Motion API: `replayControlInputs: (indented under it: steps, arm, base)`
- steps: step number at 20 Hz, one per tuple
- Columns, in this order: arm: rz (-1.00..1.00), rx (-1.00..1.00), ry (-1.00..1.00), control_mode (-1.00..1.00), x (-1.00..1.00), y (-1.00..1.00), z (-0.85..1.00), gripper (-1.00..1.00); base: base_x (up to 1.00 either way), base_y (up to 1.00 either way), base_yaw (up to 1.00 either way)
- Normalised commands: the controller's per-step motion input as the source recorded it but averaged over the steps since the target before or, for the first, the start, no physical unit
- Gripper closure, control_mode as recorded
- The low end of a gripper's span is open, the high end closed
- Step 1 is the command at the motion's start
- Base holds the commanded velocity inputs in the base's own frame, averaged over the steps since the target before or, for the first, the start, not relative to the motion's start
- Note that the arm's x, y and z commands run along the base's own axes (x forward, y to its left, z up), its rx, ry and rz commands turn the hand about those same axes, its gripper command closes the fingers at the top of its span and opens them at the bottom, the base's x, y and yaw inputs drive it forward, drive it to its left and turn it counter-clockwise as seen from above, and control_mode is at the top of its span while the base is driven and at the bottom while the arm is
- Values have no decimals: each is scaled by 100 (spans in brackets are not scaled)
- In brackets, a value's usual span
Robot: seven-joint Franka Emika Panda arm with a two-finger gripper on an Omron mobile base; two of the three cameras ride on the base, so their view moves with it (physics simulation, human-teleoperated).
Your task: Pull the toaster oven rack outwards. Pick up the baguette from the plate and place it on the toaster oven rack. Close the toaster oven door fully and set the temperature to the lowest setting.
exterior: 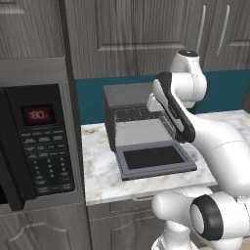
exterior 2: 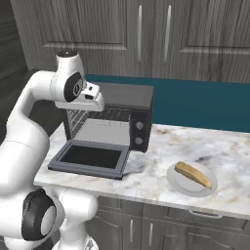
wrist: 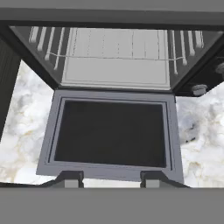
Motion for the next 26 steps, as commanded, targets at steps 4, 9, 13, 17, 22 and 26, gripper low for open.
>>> replayControlInputs:
  steps: [4, 9, 13, 17, 22, 26]
  arm:
    - [0, 0, 0, -100, -32, 0, 0, -100]
    - [2, 0, 0, -100, -63, 0, 0, -100]
    - [1, 0, 0, -100, -32, 3, 0, -100]
    - [0, 0, -2, -100, -69, 0, 0, -100]
    - [1, 14, -34, -100, -19, -2, -16, -100]
    - [0, 3, -38, -100, 0, 0, -10, -100]
  base:
    - [0, 0, 0]
    - [0, 0, 0]
    - [0, 0, 0]
    - [0, 0, 0]
    - [0, 0, 0]
    - [0, 0, 0]
